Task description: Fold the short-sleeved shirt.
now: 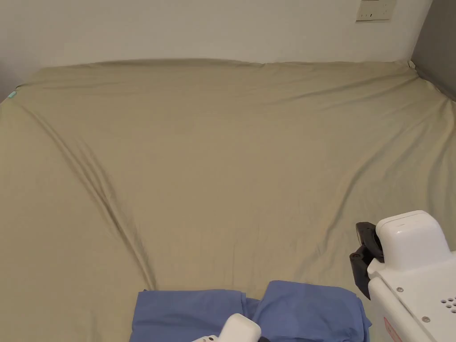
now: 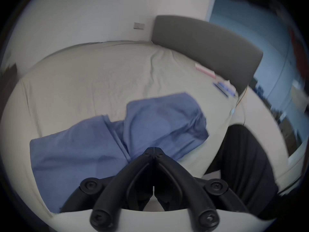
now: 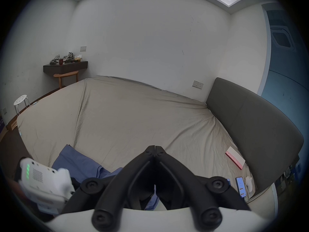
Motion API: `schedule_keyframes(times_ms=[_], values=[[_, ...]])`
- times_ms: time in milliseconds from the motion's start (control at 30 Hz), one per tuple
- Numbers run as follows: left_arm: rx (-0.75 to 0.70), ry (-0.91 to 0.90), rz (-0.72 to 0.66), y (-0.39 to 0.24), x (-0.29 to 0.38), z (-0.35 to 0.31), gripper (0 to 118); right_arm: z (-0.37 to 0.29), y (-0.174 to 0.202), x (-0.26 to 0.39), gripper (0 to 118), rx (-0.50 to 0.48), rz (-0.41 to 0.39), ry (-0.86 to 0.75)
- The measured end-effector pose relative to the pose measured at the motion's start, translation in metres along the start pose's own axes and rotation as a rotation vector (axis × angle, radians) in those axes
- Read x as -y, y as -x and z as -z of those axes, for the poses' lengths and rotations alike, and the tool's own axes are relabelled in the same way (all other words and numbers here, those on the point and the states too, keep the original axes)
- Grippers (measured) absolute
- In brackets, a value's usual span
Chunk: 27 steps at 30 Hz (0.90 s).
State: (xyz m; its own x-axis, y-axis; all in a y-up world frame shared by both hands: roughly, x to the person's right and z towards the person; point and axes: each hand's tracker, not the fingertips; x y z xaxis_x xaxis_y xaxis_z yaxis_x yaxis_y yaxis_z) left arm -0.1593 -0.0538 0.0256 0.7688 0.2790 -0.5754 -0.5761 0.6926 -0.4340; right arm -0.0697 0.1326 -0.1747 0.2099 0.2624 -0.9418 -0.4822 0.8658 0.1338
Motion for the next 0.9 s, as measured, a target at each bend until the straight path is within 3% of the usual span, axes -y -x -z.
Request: schedule_keyframes(times_ms=[133, 300, 433, 500, 533, 767, 800, 900], values=[[0.048, -0.099, -0.211, 0.047, -0.012, -0.035, 0, 0.001, 0.001, -0.002, 0, -0.001, 0.000, -0.004], [-0.018, -0.147, -0.463, 0.144, -0.003, -0.079, 3, 0.003, 0.007, -0.005, 0, -0.013, -0.012, -0.005], [-0.003, -0.118, -0.646, 0.204, 0.021, -0.097, 40, 0.005, 0.014, -0.007, 0, -0.028, -0.021, -0.004], [0.028, -0.085, -0.718, 0.229, 0.037, -0.098, 95, 0.005, 0.016, -0.007, 0, -0.032, -0.029, -0.003], [0.055, -0.077, -0.753, 0.223, 0.037, -0.099, 115, 0.006, 0.017, -0.008, 0, -0.034, -0.032, -0.001], [0.221, 0.004, -0.941, 0.253, 0.072, -0.063, 117, 0.009, 0.020, -0.008, 0, -0.035, -0.039, 0.008], [0.255, -0.021, -0.954, 0.218, 0.051, -0.066, 117, 0.009, 0.020, -0.008, 0, -0.039, -0.039, 0.010], [0.351, -0.036, -0.983, 0.205, 0.040, -0.053, 113, 0.010, 0.020, -0.007, 0, -0.046, -0.031, 0.019]])
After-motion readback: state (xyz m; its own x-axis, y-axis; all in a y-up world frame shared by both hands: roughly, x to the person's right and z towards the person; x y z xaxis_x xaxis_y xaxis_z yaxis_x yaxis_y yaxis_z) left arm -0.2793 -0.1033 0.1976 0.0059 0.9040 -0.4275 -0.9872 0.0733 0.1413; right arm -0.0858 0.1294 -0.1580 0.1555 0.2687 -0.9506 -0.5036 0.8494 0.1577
